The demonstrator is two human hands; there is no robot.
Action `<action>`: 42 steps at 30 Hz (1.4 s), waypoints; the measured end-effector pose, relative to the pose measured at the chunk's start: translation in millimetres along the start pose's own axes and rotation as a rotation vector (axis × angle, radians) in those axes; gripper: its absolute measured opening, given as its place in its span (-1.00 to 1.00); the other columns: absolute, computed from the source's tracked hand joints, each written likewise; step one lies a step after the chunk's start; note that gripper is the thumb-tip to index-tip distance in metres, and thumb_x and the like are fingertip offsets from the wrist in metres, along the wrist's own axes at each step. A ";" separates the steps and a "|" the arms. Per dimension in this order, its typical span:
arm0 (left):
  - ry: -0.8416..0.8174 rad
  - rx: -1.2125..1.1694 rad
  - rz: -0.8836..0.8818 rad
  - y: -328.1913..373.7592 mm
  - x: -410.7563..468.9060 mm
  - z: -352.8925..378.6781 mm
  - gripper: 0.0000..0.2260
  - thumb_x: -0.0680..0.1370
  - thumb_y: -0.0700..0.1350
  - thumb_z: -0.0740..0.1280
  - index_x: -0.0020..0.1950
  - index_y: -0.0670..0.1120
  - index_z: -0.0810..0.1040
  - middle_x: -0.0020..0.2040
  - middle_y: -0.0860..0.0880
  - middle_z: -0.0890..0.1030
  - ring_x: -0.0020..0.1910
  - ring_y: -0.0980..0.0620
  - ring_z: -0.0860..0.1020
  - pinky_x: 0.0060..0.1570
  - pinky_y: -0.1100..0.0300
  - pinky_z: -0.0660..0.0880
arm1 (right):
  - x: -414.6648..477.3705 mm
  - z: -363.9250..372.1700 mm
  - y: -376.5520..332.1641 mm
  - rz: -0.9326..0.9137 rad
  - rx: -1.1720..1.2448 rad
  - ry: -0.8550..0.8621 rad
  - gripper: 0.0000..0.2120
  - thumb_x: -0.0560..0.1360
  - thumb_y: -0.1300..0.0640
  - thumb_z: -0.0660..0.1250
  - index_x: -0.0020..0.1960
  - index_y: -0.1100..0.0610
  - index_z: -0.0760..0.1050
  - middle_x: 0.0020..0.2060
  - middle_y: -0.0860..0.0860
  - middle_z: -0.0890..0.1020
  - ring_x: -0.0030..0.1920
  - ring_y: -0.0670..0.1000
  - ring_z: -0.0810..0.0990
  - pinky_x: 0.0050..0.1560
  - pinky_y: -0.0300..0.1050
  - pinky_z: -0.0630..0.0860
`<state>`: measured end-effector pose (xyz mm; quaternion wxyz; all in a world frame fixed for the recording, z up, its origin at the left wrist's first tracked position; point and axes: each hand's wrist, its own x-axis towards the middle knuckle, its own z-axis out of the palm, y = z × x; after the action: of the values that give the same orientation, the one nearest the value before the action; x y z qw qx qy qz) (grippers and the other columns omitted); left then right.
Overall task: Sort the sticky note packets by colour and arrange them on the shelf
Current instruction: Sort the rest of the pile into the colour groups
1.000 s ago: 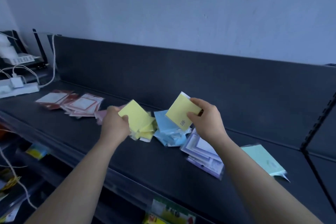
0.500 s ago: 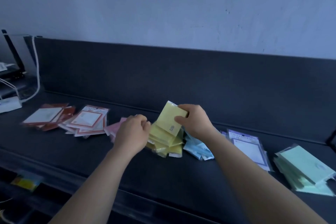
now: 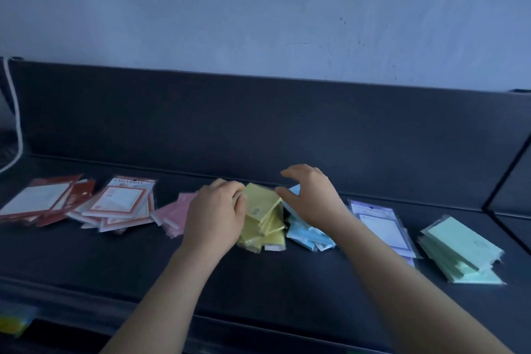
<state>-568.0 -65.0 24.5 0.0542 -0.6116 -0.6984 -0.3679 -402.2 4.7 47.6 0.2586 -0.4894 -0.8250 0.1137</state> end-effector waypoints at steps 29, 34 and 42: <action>-0.235 -0.187 0.263 331.1 -96.4 135.8 -0.74 0.60 -0.04 0.23 0.23 -0.02 0.58 0.14 0.05 0.61 0.16 -0.02 0.51 0.11 0.15 0.39 | -243.3 -214.5 262.3 0.369 -0.237 0.167 -0.61 0.59 0.03 0.22 0.36 0.16 0.44 0.33 0.02 0.50 0.33 0.03 0.41 0.30 -0.23 0.19; -0.296 -0.222 0.298 403.4 -112.0 171.4 -0.72 0.60 -0.01 0.23 0.27 0.00 0.56 0.12 0.06 0.60 0.11 -0.02 0.50 0.05 0.12 0.44 | -282.7 -254.6 322.1 0.430 -0.253 0.205 -0.59 0.59 0.00 0.23 0.40 0.09 0.40 0.38 -0.02 0.45 0.38 -0.02 0.37 0.38 -0.18 0.19; -0.391 -0.267 0.384 496.0 -112.3 224.3 -0.70 0.61 0.01 0.21 0.31 0.00 0.52 0.17 0.07 0.57 0.17 0.02 0.48 0.09 0.16 0.40 | -318.5 -305.8 398.9 0.539 -0.280 0.285 -0.63 0.57 0.04 0.27 0.35 0.11 0.47 0.32 0.00 0.52 0.34 0.01 0.43 0.35 -0.12 0.26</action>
<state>-13.0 -35.6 25.2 -0.0939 -0.7932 -0.5127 -0.3150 184.3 -93.7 28.3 0.2624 -0.7317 -0.6290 -0.0060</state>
